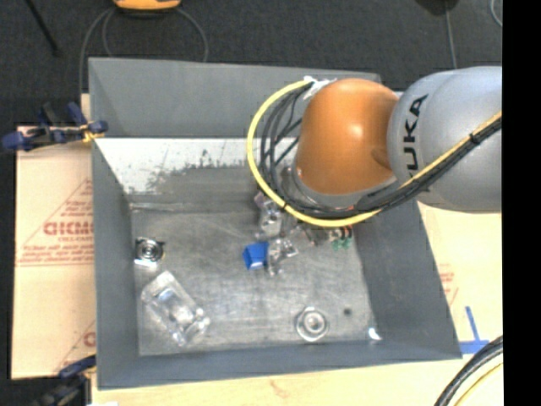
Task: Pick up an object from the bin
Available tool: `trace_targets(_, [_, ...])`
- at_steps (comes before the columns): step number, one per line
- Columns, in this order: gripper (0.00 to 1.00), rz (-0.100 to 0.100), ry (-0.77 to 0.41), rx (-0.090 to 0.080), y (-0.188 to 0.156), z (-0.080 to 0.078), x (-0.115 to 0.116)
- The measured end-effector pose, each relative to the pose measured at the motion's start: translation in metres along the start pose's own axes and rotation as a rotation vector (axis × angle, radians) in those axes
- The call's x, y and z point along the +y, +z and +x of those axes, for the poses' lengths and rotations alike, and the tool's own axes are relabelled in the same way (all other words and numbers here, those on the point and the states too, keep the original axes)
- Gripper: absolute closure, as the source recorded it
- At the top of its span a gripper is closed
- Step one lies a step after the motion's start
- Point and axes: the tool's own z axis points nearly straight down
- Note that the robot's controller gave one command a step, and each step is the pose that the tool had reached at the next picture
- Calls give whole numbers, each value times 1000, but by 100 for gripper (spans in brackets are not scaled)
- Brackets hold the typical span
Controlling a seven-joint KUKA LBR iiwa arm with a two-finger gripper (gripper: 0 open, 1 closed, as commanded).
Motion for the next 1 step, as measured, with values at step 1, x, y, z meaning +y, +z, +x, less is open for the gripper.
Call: trace_targets(1, [100, -1, -376, 2, -80, 14, -15])
